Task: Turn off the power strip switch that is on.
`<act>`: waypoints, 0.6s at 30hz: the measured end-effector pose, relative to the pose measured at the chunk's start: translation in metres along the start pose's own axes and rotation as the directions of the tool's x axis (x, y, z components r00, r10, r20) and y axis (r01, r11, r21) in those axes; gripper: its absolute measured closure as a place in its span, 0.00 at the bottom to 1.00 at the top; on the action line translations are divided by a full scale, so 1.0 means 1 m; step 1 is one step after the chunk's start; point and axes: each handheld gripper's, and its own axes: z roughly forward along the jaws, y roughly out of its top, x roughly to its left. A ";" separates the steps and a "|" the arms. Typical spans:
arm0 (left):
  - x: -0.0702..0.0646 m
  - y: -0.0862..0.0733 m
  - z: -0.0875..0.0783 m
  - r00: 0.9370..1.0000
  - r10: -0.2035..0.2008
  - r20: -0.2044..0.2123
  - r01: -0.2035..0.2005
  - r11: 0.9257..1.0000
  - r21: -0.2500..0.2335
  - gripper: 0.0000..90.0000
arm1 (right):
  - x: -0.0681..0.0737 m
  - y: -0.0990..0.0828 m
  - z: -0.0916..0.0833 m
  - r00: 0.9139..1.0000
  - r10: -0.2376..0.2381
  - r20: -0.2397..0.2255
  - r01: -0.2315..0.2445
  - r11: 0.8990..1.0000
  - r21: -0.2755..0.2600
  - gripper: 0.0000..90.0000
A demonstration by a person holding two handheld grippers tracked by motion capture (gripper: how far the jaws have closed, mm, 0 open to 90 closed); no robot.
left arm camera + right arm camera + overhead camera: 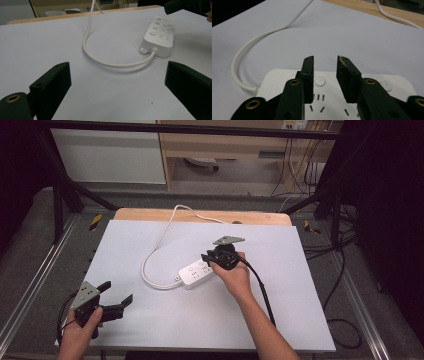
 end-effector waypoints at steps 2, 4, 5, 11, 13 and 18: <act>0.000 0.000 0.000 1.000 0.001 0.001 -0.001 1.000 -0.001 0.07 | -0.001 0.000 -0.004 1.000 0.012 -0.004 -0.012 1.000 -0.011 0.69; -0.001 0.000 0.000 1.000 0.000 0.003 0.000 1.000 0.000 0.07 | -0.002 0.000 -0.008 1.000 0.015 -0.005 -0.016 1.000 -0.020 0.66; -0.001 0.000 0.000 1.000 0.000 0.003 0.000 1.000 0.000 0.07 | -0.002 0.000 -0.010 1.000 0.022 -0.007 -0.022 0.999 -0.025 0.64; -0.001 0.000 0.000 1.000 0.000 0.002 0.000 1.000 0.001 0.07 | -0.005 0.001 -0.023 0.998 0.063 -0.013 -0.063 0.997 -0.047 0.50; -0.001 0.000 0.000 1.000 0.000 0.003 0.000 1.000 0.002 0.07 | -0.006 0.001 -0.027 0.998 0.067 -0.013 -0.067 0.996 -0.053 0.47; -0.001 0.000 0.001 1.000 0.001 0.001 -0.001 1.000 0.003 0.07 | -0.008 0.002 -0.037 0.998 0.065 -0.006 -0.065 0.995 -0.073 0.41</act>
